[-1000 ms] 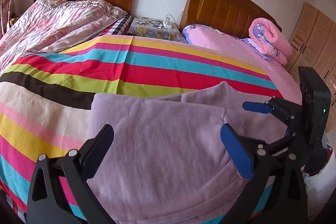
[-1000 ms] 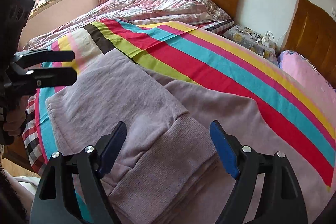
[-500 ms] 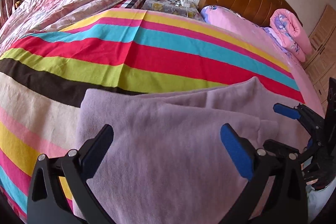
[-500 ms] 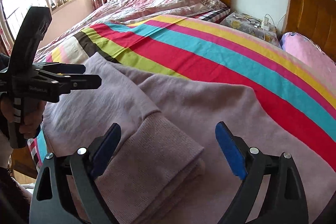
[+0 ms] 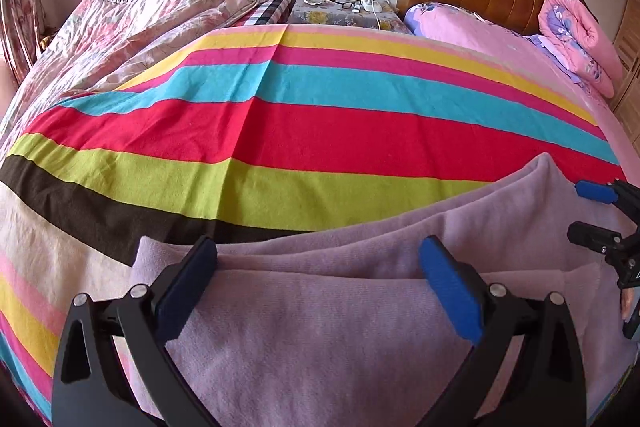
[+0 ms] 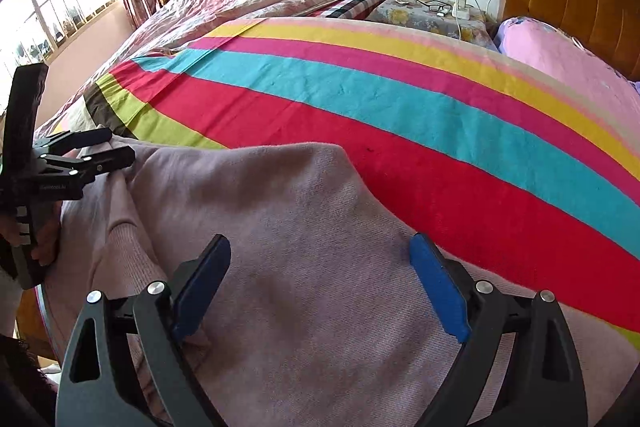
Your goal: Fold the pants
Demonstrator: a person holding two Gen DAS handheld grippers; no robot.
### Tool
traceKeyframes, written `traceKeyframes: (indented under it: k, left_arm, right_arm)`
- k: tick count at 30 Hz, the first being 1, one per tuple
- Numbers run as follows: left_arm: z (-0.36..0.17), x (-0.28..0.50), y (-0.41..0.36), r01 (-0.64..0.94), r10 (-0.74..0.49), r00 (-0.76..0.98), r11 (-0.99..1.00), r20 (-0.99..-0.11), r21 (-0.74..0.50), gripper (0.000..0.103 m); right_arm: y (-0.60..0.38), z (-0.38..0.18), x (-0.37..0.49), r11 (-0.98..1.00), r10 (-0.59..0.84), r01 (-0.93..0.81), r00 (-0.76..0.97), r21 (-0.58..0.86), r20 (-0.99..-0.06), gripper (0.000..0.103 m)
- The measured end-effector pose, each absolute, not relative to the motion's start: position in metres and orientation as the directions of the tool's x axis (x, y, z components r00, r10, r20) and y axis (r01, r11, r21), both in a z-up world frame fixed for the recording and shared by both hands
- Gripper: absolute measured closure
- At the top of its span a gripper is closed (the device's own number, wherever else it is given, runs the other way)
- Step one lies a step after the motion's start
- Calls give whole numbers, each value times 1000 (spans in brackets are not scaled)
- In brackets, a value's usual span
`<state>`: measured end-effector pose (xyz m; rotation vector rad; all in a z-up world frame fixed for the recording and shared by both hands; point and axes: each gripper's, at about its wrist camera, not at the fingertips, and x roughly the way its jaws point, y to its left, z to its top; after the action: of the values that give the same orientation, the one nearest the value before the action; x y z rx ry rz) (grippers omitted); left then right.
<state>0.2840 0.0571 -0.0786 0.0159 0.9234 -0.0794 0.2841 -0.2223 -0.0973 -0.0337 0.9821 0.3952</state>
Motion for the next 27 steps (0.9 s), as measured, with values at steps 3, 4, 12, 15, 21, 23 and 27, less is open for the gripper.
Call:
traceKeyframes:
  k: [3, 4, 12, 15, 21, 23, 27]
  left_arm:
    - [-61, 277, 52, 57, -14, 665, 998, -747, 32, 1]
    - [-57, 276, 51, 47, -1, 676, 998, -737, 42, 1]
    - [-73, 284, 60, 13, 33, 653, 998, -757, 54, 1]
    - [-63, 278, 59, 24, 23, 668, 998, -744, 52, 1]
    - [-80, 290, 44, 64, 79, 632, 986, -771, 154, 1]
    - [-84, 298, 51, 47, 62, 597, 993, -800, 112, 1]
    - [-56, 280, 65, -28, 111, 650, 992, -752, 122, 1]
  right_arm:
    - [-217, -84, 292, 922, 315, -365, 522, 126, -793, 15]
    - [-212, -81, 297, 917, 321, -381, 522, 120, -791, 15]
    - [-191, -101, 350, 920, 222, -391, 519, 2, -825, 13]
    - [-196, -89, 348, 936, 193, -351, 554, -16, -810, 13]
    - [-161, -101, 328, 870, 229, -490, 487, -46, -843, 12]
    - [-168, -105, 338, 885, 258, -465, 479, 7, -839, 10]
    - [-196, -79, 334, 962, 180, -270, 560, 27, -809, 10]
